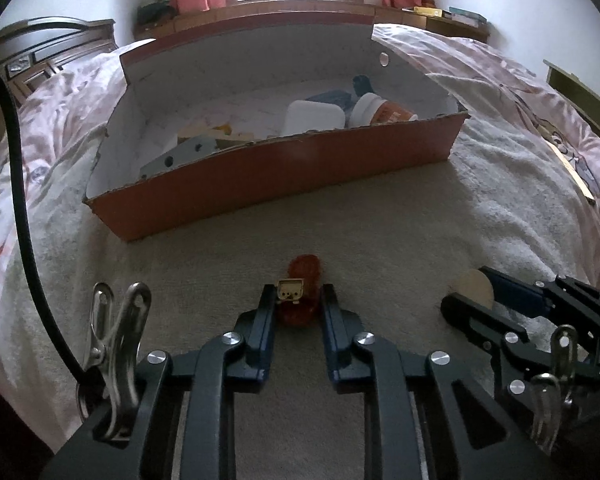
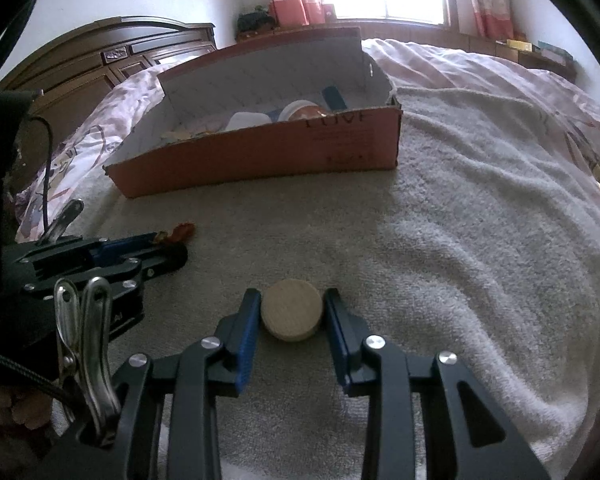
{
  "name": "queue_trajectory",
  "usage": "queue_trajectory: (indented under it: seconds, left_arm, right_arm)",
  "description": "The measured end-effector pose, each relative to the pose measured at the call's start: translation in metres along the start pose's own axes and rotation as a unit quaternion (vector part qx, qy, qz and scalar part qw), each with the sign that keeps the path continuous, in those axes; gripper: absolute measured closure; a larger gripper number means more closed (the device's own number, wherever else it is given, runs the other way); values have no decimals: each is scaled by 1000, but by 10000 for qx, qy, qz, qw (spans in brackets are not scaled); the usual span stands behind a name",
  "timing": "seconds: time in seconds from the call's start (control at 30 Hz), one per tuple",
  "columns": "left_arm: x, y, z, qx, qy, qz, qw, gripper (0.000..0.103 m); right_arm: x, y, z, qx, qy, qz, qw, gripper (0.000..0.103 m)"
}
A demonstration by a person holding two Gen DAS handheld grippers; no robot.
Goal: Organize rigid objects
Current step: 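Grasp the small red figure with the left gripper while the right holds the disc, then carry the red figure and cream disc into the box and open both grippers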
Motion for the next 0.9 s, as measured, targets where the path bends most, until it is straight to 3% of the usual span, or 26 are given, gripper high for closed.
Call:
queue_trajectory:
  seconds: [0.63,0.9]
  left_arm:
    - [10,-19,20,-69,-455,-103,9989,81]
    - [29,-32,27,-69,-458,-342,9983,81]
  right_arm:
    - [2,-4,3,76,8,52,10000,70]
    - [23,-10,7,235,4,-42,9997,70]
Point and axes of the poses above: each gripper's, at about its wrist camera, not at the fingertips, and y roughly the way its jaws point, z to its left, x to its top, the point moved 10 cm from there along y, roughly the way its jaws point, and after that the axes turned 7 degrees about -z, right-handed, at the moved point
